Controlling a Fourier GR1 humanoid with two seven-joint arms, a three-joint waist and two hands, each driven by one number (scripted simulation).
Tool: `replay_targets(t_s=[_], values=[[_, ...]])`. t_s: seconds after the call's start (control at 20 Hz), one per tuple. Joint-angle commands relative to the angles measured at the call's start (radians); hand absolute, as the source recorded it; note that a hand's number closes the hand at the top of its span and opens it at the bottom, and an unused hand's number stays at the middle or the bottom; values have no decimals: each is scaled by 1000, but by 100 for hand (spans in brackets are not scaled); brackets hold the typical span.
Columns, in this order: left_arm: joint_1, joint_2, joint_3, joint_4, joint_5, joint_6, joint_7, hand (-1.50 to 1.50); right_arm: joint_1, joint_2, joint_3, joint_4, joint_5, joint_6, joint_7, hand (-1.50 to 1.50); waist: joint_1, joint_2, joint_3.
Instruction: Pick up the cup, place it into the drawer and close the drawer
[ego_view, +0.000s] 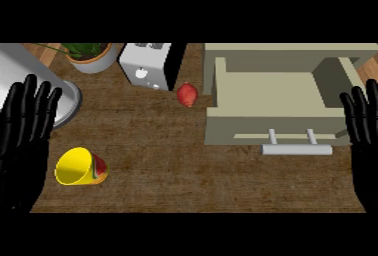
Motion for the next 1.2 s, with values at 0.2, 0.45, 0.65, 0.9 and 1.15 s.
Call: replay_targets(t_s=[0.2,0.45,0.65,0.9,1.15], values=[[99,176,141,-16,388,-344,-71,-150,22,-13,9,-4,-22,53,-77,-150,0,-13,-7],[181,218,243,155,678,-426,46,-150,-24,-39,84,59,-34,113,40,-150,10,-8,-8],[160,282,325,264,762,-522,51,-150,-73,-63,29,137,-73,152,7,-150,-2,-10,-6],[41,261,318,477,583,-538,-12,-150,-139,-65,-2,151,-85,148,38,-150,-9,-10,-6],[44,239,325,687,424,-654,-186,-150,-226,-63,3,185,-68,138,55,-150,-10,-9,-7]])
